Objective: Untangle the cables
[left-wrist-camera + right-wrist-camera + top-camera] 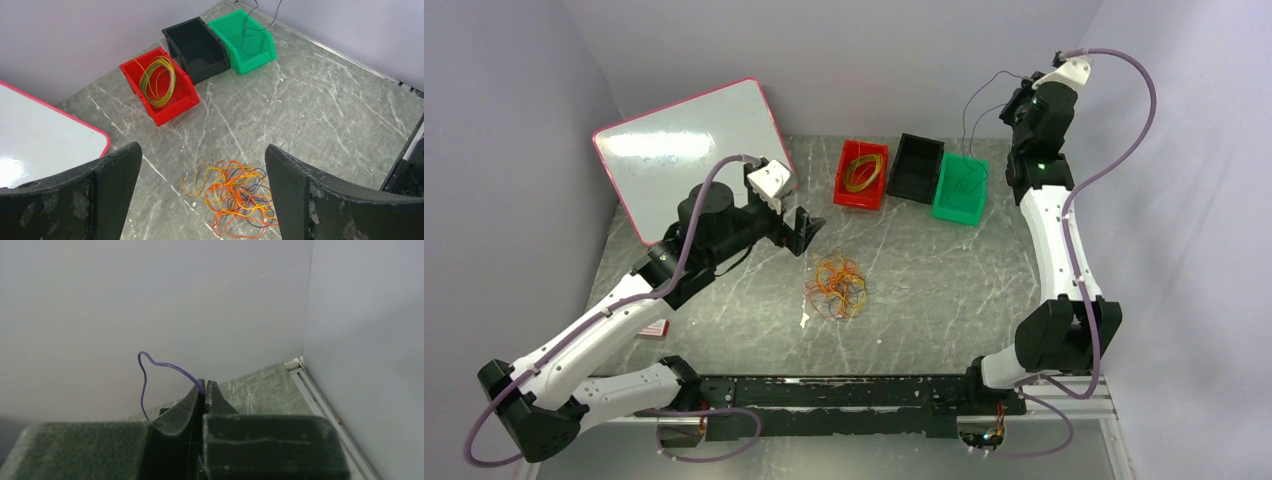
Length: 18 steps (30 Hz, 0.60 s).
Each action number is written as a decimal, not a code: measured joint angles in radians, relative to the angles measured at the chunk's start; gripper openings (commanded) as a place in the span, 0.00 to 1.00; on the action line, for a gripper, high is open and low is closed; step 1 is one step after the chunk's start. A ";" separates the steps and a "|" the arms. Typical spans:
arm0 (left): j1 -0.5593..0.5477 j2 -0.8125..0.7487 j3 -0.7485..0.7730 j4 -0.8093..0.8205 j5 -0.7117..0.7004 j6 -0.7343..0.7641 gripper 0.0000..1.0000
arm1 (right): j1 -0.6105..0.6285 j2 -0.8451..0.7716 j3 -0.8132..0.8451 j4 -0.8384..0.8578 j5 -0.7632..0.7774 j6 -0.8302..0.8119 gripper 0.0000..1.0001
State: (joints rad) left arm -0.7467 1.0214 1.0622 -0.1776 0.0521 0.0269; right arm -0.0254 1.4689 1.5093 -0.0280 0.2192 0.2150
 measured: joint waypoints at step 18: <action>0.000 0.008 -0.027 -0.003 -0.018 0.011 0.97 | -0.039 0.073 -0.088 0.062 -0.053 0.051 0.00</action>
State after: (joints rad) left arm -0.7467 1.0290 1.0355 -0.1806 0.0341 0.0380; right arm -0.0647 1.5421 1.4216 0.0338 0.1661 0.2665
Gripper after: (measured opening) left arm 0.973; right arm 0.018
